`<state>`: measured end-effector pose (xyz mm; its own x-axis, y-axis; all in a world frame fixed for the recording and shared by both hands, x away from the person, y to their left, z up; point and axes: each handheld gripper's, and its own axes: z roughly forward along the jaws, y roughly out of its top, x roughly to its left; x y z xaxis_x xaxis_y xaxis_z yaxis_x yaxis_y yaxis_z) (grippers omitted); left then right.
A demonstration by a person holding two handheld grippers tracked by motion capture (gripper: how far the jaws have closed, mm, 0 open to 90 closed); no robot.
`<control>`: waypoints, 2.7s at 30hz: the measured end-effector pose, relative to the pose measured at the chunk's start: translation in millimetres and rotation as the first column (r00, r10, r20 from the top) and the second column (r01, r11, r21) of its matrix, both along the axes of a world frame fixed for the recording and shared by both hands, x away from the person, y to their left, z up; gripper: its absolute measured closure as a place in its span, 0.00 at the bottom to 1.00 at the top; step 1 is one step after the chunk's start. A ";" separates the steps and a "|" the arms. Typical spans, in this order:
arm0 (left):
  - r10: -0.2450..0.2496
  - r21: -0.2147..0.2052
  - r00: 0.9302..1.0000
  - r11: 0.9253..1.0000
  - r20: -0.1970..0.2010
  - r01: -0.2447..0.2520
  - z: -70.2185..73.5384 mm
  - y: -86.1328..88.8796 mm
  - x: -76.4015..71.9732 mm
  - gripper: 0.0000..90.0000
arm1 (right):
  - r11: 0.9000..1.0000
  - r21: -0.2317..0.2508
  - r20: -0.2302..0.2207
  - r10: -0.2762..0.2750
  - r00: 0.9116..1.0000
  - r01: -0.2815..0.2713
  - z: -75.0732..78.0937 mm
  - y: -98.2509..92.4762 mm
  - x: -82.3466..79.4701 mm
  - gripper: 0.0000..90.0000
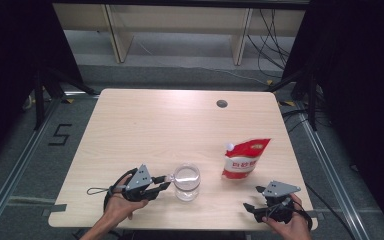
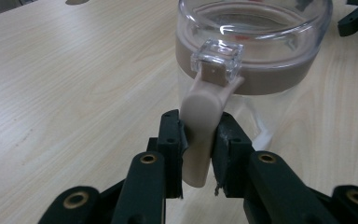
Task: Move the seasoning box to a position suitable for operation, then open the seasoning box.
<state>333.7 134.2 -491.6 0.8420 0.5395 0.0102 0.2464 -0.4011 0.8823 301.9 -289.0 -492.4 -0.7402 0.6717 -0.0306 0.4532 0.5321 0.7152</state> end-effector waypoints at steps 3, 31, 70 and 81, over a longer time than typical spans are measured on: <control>-0.028 0.006 1.000 1.000 0.010 0.028 0.8 -2.6 0.2 0.82 | 1.000 -0.002 0.010 0.011 1.000 -0.011 -0.8 -0.2 1.0 0.28; 0.050 0.014 0.998 0.999 -0.047 -0.050 28.5 4.3 -17.3 0.34 | 1.000 0.013 0.009 0.005 1.000 -0.005 -0.1 -4.3 -1.4 0.28; 0.067 -0.125 0.998 0.990 -0.004 -0.067 47.2 -4.4 -8.8 0.95 | 0.997 0.070 0.037 0.025 0.999 -0.028 6.6 3.3 0.4 0.30; 0.060 -0.111 0.998 0.992 0.004 -0.059 40.7 -9.4 -7.3 0.97 | 0.997 0.067 0.057 0.043 0.997 -0.047 10.1 9.6 -1.9 0.33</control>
<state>326.4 124.8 -450.9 0.8086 0.5865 -0.0467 0.2605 -0.2858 0.9222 300.1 -279.3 -482.3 -0.7680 0.6398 -0.0275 0.3886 0.4997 0.7742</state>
